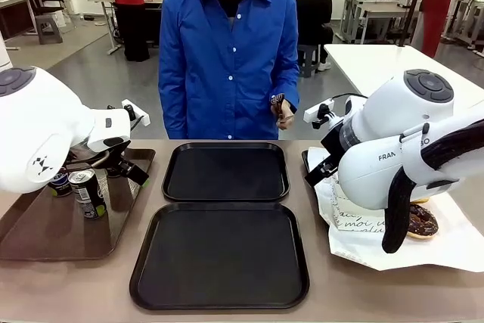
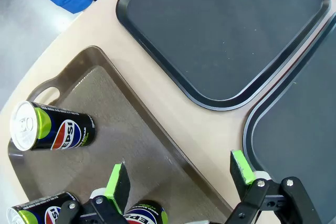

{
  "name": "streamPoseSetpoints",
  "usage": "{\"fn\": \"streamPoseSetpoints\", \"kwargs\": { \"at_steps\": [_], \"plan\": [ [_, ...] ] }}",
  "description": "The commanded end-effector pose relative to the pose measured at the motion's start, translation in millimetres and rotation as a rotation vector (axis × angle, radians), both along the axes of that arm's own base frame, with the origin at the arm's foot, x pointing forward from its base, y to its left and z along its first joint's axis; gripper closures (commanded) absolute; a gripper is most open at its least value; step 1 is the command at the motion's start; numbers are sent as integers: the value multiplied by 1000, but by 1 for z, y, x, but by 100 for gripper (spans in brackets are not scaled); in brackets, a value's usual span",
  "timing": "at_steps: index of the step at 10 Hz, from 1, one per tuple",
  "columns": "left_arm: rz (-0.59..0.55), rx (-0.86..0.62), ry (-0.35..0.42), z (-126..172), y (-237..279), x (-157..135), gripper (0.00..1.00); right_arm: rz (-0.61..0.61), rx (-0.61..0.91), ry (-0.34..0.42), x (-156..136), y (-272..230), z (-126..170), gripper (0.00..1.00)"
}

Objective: Set up donuts and drinks on trays.
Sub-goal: Pick up one Pepsi coke and place it on the Flat Tray.

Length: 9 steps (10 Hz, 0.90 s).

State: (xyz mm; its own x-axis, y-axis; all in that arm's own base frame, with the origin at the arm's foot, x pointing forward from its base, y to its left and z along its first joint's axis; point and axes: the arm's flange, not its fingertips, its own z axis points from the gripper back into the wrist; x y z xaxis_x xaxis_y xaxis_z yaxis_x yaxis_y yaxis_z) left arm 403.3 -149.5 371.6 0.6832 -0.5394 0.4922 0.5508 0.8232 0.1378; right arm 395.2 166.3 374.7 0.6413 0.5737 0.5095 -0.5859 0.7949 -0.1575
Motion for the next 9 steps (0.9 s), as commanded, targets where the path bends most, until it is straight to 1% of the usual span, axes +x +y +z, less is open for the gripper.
{"fn": "streamPoseSetpoints", "kwargs": {
  "at_steps": [1, 8, 9],
  "plan": [
    [0, 0, 0, 0, 0, 0, 0, 0, 0, 0, 0, 0, 0, 0],
    [0, 0, 0, 0, 0, 0, 0, 0, 0, 0, 0, 0, 0, 0],
    [-42, 2, -51, 26, 1, -23, 0, 68, -27, -86, -24, -3, 19, 0]
  ]
}}
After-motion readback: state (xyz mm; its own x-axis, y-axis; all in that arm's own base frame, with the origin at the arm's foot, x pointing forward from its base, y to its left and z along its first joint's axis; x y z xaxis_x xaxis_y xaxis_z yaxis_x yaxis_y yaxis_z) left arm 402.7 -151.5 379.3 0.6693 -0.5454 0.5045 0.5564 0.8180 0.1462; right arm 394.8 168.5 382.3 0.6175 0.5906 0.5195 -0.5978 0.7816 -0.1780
